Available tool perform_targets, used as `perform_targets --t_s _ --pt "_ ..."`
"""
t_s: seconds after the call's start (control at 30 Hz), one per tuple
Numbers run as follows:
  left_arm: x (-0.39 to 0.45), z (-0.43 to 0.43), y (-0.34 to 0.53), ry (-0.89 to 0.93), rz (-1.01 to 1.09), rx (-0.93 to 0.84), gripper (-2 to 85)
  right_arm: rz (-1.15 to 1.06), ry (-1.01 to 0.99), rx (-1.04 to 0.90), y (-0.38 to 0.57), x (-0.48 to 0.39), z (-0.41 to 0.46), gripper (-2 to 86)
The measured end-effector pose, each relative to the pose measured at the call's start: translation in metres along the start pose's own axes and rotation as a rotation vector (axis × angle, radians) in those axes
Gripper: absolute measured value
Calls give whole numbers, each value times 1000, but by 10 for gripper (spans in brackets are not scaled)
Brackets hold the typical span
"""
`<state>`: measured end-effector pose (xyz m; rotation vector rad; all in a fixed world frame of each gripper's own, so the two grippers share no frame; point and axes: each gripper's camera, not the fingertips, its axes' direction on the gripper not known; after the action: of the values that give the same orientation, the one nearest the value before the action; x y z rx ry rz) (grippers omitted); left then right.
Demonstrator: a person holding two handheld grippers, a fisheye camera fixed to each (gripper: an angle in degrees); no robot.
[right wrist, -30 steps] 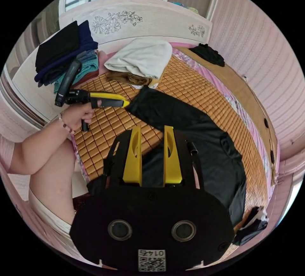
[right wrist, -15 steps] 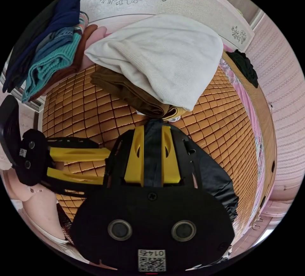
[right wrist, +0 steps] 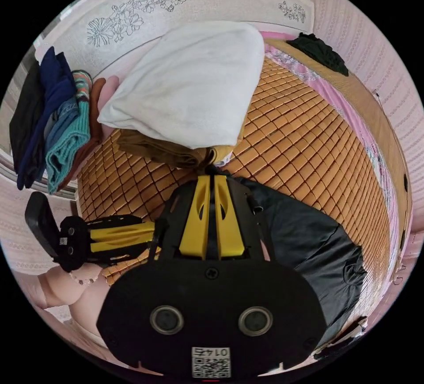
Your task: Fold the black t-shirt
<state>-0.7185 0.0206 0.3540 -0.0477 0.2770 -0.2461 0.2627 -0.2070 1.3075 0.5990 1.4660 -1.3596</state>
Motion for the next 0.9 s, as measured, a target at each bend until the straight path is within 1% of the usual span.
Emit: perform_targets --t_s 0.17,0.3,0.4,0.47,0.5,0.53,0.57,0.6,0.63,0.67,0.7,0.77,0.83,0.9 --pt "30 -12 8 0 6 92 -10 25 -158 97 73 79 -87 -4" --pt "69 -19 7 77 54 146 -10 53 -157 164 142 132 -147 -5" --pt "109 -20 -6 105 125 165 -10 128 -174 272 195 181 -206 -4" --pt "147 -28 -18 154 197 223 -9 186 -168 415 249 213 -269 -2" --pt "159 -30 -20 176 225 239 -8 200 -163 457 266 219 -285 -1" --pt "183 -35 -22 220 288 265 -7 229 -153 525 304 231 -313 2" --pt "208 -35 -20 256 365 269 -5 263 -138 546 344 242 -331 7" --pt "220 -34 -18 267 404 263 -3 283 -126 547 365 247 -337 11" --pt "241 -27 -12 281 457 238 2 320 -105 525 406 256 -337 19" --pt "256 -13 -3 307 489 180 21 377 -91 479 446 266 -325 28" --pt "262 -4 2 326 507 141 30 410 -83 448 465 271 -315 40" --pt "274 33 22 373 521 -37 53 503 -64 270 532 290 -266 75" --pt "275 51 36 361 524 -116 57 587 -70 197 571 302 -241 86" --pt "273 59 44 319 531 -144 57 608 -87 175 588 309 -229 91"
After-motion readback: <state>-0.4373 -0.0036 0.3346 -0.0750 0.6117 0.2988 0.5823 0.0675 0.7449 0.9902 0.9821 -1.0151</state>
